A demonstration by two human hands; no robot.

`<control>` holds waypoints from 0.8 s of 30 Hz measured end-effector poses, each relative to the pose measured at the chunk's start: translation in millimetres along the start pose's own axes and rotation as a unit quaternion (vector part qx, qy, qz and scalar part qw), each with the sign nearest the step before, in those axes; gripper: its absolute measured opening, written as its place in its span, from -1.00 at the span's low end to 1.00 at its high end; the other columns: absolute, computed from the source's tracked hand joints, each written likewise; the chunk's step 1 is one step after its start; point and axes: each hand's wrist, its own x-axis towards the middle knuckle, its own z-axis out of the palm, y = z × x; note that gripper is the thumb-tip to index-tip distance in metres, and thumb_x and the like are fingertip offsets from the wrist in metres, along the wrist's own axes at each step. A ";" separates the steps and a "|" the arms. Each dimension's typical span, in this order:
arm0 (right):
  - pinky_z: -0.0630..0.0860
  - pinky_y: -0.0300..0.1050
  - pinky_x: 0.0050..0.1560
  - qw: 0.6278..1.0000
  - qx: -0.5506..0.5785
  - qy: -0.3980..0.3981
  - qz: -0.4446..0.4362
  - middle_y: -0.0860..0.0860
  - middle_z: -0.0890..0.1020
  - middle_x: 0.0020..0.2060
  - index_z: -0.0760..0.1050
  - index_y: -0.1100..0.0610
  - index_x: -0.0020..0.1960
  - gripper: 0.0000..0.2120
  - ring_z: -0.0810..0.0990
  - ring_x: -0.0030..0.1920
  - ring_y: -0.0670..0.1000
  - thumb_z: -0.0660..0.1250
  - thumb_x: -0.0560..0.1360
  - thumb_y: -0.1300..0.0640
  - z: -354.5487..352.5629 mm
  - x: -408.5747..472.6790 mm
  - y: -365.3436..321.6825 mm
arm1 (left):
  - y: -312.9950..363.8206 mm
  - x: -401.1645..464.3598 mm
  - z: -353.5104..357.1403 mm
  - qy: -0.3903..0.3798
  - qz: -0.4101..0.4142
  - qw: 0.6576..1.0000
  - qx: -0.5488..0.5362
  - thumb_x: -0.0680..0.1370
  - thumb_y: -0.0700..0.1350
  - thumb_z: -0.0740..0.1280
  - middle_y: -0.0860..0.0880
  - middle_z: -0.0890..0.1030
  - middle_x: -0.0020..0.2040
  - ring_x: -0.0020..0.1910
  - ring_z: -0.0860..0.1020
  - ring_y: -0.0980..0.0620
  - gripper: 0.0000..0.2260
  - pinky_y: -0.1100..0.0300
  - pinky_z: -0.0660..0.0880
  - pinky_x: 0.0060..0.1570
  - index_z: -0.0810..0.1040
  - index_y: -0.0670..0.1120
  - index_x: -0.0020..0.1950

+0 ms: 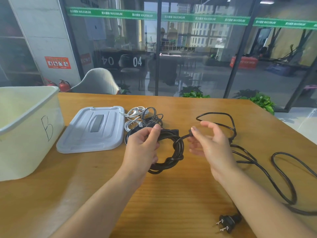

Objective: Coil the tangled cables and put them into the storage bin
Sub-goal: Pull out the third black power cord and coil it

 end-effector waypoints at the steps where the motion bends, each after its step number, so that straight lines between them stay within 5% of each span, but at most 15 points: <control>1: 0.73 0.01 -0.20 0.998 -0.058 0.001 -0.036 0.01 0.76 -0.23 0.56 -0.02 0.19 -0.80 0.74 -0.26 -0.02 0.46 0.60 0.03 -0.4 -1.1 1.1 | 0.6 0.0 0.2 0.001 0.002 1.000 -0.003 0.66 0.11 0.34 -0.07 0.38 -0.27 -0.44 0.24 0.07 -0.73 0.23 0.24 -0.50 0.69 0.07 -0.18; 3: 0.73 0.05 -0.15 0.979 -0.169 -0.010 -0.116 -0.08 0.75 -0.25 0.63 -0.05 0.05 -0.93 0.73 -0.28 -0.06 0.38 0.63 -0.01 -1.1 -4.1 3.7 | 1.6 0.1 0.5 0.004 0.005 1.000 -0.013 0.66 0.11 0.34 -0.02 0.38 -0.32 -0.46 0.23 0.09 -0.72 0.23 0.22 -0.51 0.69 0.12 -0.21; 6: 0.71 0.04 -0.08 0.953 -0.251 -0.074 -0.151 -0.22 0.72 -0.16 0.65 -0.15 0.13 -0.58 0.71 -0.17 -0.14 0.18 0.58 -0.38 1.3 -11.2 -0.6 | 3.6 0.9 -1.4 0.012 0.011 1.000 -0.018 0.67 0.12 0.33 0.08 0.30 -0.42 -0.48 0.21 0.09 -0.66 0.24 0.21 -0.53 0.65 0.13 -0.29; 9: 0.66 -0.05 0.03 0.926 -0.305 -0.158 -0.155 -0.28 0.69 -0.02 0.54 -0.26 0.22 -0.43 0.65 0.02 -0.22 0.11 0.46 -0.58 6.7 -17.8 -2.2 | 6.0 0.5 -4.7 0.017 0.007 0.999 -0.035 0.66 0.13 0.33 0.08 0.29 -0.43 -0.50 0.21 0.11 -0.66 0.23 0.21 -0.53 0.65 0.11 -0.29; 12: 0.64 -0.02 -0.02 0.907 -0.341 -0.165 -0.184 -0.21 0.69 -0.05 0.59 -0.13 0.18 -0.47 0.65 -0.02 -0.14 0.17 0.51 -0.49 12.6 -22.2 -3.4 | 6.4 0.1 -3.9 0.005 0.003 0.999 -0.046 0.67 0.12 0.33 0.10 0.32 -0.44 -0.51 0.21 0.11 -0.65 0.25 0.22 -0.54 0.64 0.10 -0.29; 16: 0.69 0.04 -0.20 0.938 -0.256 -0.180 -0.149 -0.04 0.71 -0.17 0.62 -0.02 0.01 -0.67 0.68 -0.13 -0.02 0.24 0.66 -0.22 13.1 -21.2 1.6 | 6.3 -0.2 -0.7 -0.016 0.006 0.998 -0.057 0.68 0.12 0.30 0.10 0.33 -0.43 -0.49 0.19 0.11 -0.63 0.27 0.24 -0.53 0.64 0.10 -0.30; 24: 0.69 -0.08 -0.18 0.957 -0.176 -0.196 -0.122 0.00 0.71 -0.03 0.61 -0.06 0.18 -0.74 0.67 -0.01 0.03 0.23 0.69 -0.16 14.3 -20.2 4.0 | 3.4 0.3 -1.1 -0.044 0.053 0.998 -0.004 0.69 0.21 0.22 -0.01 0.34 -0.33 -0.44 0.30 0.06 -0.54 0.12 0.38 -0.35 0.55 -0.20 0.01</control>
